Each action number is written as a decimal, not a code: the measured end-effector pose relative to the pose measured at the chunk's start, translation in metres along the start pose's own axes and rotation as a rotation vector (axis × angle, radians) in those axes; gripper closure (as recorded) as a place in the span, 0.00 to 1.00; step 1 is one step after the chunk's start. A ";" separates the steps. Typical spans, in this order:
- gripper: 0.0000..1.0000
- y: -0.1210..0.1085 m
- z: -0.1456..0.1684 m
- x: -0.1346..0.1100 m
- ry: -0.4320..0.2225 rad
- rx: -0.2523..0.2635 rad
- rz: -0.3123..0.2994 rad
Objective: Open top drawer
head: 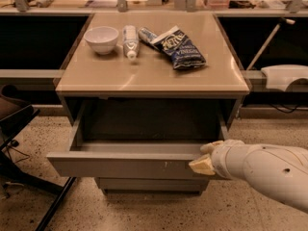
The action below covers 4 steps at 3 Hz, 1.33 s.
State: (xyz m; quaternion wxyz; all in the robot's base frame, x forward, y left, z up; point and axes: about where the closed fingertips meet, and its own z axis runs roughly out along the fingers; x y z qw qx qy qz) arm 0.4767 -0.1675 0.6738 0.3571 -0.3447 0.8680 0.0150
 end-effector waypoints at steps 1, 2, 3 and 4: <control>1.00 0.000 -0.002 0.000 0.000 0.000 0.000; 1.00 0.009 -0.010 0.009 0.009 0.002 0.017; 1.00 0.009 -0.014 0.008 0.009 0.003 0.017; 1.00 0.016 -0.019 0.015 0.016 0.004 0.031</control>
Offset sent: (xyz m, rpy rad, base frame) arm -0.3314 -0.0676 -0.0397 0.0875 0.1786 -0.2723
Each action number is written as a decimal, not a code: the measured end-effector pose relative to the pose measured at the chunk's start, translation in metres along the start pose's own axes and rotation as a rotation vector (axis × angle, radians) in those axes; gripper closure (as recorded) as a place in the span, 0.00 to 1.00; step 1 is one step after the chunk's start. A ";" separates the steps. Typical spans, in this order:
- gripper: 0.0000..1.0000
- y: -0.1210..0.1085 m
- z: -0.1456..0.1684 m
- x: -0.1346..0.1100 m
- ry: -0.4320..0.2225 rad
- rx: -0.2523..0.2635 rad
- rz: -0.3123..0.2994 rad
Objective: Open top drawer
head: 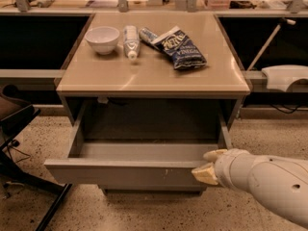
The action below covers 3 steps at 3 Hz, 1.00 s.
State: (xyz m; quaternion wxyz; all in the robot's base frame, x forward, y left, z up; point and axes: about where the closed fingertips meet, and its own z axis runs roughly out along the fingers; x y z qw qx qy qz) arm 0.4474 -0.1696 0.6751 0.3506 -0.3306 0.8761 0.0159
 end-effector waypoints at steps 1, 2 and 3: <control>1.00 0.000 -0.002 -0.001 0.000 0.000 0.000; 1.00 0.006 -0.008 0.007 0.008 0.002 0.015; 1.00 0.007 -0.010 0.006 0.008 0.002 0.015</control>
Offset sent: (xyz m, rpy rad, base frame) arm -0.3151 -0.0699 -0.0342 0.0850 0.1941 -0.2762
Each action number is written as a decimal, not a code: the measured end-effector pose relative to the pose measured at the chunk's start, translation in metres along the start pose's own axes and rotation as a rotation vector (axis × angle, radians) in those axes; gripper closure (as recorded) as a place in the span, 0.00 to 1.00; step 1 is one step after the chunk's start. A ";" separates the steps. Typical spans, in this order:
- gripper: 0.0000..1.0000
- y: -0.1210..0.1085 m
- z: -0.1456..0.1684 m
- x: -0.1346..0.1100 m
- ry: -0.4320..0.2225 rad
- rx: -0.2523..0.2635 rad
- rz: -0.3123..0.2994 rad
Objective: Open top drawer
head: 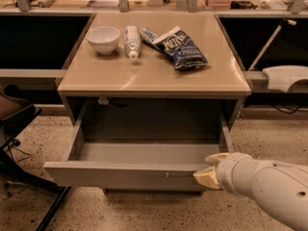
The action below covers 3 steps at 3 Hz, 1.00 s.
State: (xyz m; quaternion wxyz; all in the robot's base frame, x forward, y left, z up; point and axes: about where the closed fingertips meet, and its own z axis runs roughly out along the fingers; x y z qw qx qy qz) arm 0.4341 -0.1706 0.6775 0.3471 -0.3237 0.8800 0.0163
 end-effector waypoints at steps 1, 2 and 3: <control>1.00 0.005 -0.006 0.007 0.008 0.004 0.022; 1.00 0.005 -0.007 0.006 0.008 0.004 0.022; 1.00 0.011 -0.013 0.014 0.017 0.009 0.047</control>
Offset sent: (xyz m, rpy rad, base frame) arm -0.4083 -0.0772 -0.0293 0.2238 0.2720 -0.6204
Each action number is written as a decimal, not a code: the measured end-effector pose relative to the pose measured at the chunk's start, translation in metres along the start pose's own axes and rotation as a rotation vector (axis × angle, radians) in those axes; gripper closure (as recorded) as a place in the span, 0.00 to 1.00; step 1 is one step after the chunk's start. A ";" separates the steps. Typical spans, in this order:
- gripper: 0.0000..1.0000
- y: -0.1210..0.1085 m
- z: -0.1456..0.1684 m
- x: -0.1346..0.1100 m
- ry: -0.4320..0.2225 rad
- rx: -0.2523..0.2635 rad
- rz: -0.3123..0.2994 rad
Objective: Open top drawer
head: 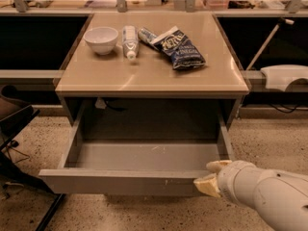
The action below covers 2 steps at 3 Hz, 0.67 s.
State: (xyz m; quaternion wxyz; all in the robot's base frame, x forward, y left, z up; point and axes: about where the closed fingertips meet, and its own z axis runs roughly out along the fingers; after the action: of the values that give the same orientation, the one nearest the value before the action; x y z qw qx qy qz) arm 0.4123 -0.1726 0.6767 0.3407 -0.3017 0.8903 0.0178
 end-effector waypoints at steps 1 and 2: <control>1.00 0.000 -0.002 -0.001 0.000 0.000 0.000; 1.00 0.005 -0.007 0.007 0.009 0.003 0.022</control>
Offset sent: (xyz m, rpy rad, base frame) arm -0.3742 -0.0775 -0.0363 0.1994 0.2776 -0.4976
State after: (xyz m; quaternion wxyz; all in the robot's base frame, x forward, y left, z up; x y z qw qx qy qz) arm 0.4017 -0.1733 0.6768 0.3369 -0.2913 0.8951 0.0190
